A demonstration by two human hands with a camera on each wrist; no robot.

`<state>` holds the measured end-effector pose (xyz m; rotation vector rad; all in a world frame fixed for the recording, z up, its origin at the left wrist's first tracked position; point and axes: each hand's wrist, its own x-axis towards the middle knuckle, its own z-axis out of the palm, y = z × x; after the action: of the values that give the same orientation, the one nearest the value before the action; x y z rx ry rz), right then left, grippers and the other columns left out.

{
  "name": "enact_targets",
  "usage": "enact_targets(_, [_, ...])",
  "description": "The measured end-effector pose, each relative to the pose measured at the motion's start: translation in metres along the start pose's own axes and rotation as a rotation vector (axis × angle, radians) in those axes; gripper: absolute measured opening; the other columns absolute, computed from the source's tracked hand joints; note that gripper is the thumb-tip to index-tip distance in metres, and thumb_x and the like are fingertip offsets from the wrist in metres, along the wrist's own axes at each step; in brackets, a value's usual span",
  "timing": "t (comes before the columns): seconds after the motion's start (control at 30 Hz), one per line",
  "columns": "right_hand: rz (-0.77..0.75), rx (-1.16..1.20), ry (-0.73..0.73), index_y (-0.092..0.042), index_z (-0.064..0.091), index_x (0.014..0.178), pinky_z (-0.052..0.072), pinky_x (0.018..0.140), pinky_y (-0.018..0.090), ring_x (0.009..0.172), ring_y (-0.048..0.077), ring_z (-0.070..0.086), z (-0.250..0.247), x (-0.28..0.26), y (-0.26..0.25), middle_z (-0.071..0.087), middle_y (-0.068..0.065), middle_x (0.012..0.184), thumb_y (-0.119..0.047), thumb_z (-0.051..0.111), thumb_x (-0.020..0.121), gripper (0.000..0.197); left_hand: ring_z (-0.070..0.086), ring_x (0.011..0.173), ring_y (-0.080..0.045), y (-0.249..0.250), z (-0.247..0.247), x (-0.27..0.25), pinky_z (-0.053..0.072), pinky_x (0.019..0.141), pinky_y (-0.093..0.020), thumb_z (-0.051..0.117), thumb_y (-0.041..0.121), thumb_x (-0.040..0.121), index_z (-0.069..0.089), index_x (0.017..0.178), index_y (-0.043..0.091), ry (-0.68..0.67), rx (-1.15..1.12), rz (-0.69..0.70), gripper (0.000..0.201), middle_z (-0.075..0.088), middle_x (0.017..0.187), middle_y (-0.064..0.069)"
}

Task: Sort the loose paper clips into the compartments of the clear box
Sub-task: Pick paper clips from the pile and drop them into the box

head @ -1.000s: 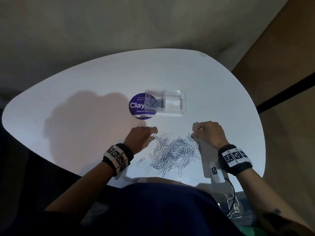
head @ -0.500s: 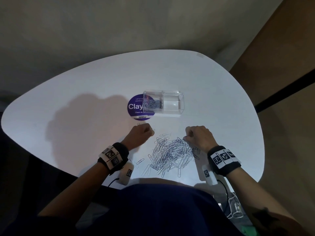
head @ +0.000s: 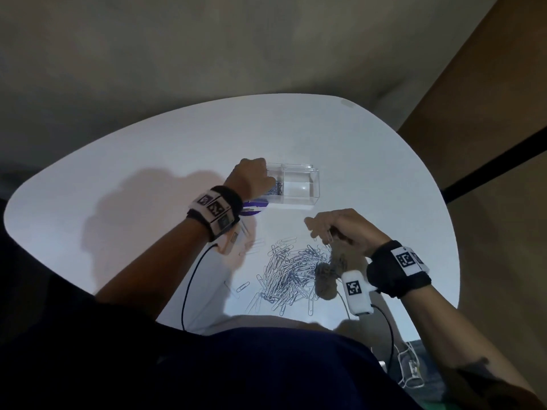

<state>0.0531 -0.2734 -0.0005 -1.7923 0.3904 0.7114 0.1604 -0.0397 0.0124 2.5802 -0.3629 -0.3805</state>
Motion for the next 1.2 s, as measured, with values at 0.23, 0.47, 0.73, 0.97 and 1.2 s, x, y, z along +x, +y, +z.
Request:
enact_targets(0.23, [-0.073,-0.065,-0.031,-0.013,0.051,0.056,0.024,0.045,0.024,0.043,0.016,0.033,0.022,0.017,-0.050,0.049,0.001,0.046,-0.001,0.054,0.077,0.024,0.059,0.103,-0.030,0.008,0.013,0.033,0.047,0.079,-0.030,0.054,0.005,0.084,0.064,0.105,0.005,-0.190,0.182,-0.054,0.023,0.064,0.112,-0.011])
enact_targets(0.47, [-0.295,-0.098,0.094,-0.013,0.061,0.066,0.041,0.050,0.020,0.057,0.008,0.053,0.062,0.060,-0.104,0.061,-0.003,0.066,-0.003,0.055,0.085,0.022,0.067,0.075,-0.031,-0.018,-0.006,-0.015,0.053,0.072,-0.034,0.044,0.010,0.075,0.070,0.081,0.004,0.229,-0.140,0.032,0.027,0.073,0.083,-0.014])
enact_targets(0.73, [-0.387,-0.418,0.089,-0.004,0.070,0.071,0.045,0.057,0.014,0.076,0.018,0.064,0.088,0.091,-0.104,0.075,0.012,0.089,-0.002,0.053,0.092,0.027,0.066,0.071,-0.018,-0.052,0.012,-0.100,0.049,0.066,-0.023,0.064,0.006,0.086,0.072,0.087,0.011,0.280,-0.204,-0.070,0.009,0.074,0.083,-0.002])
enact_targets(0.97, [-0.535,-0.503,0.137,-0.004,0.079,0.079,0.045,0.062,0.012,0.072,0.012,0.064,0.074,0.067,-0.089,0.076,0.004,0.082,-0.001,0.060,0.087,0.020,0.063,0.078,-0.009,-0.056,0.047,-0.136,0.054,0.077,-0.032,0.063,0.005,0.084,0.071,0.097,0.019,-0.048,-0.073,0.089,0.020,0.072,0.095,0.004])
enact_targets(1.2, [-0.575,-0.602,0.134,-0.012,0.079,0.086,0.053,0.080,0.027,0.079,0.013,0.067,0.033,0.020,-0.034,0.076,0.001,0.090,-0.003,0.068,0.087,0.014,0.051,0.106,-0.013,-0.045,0.084,-0.150,0.050,0.077,-0.034,0.056,0.028,0.091,0.056,0.125,0.021,-0.156,0.036,0.253,0.034,0.053,0.117,0.001])
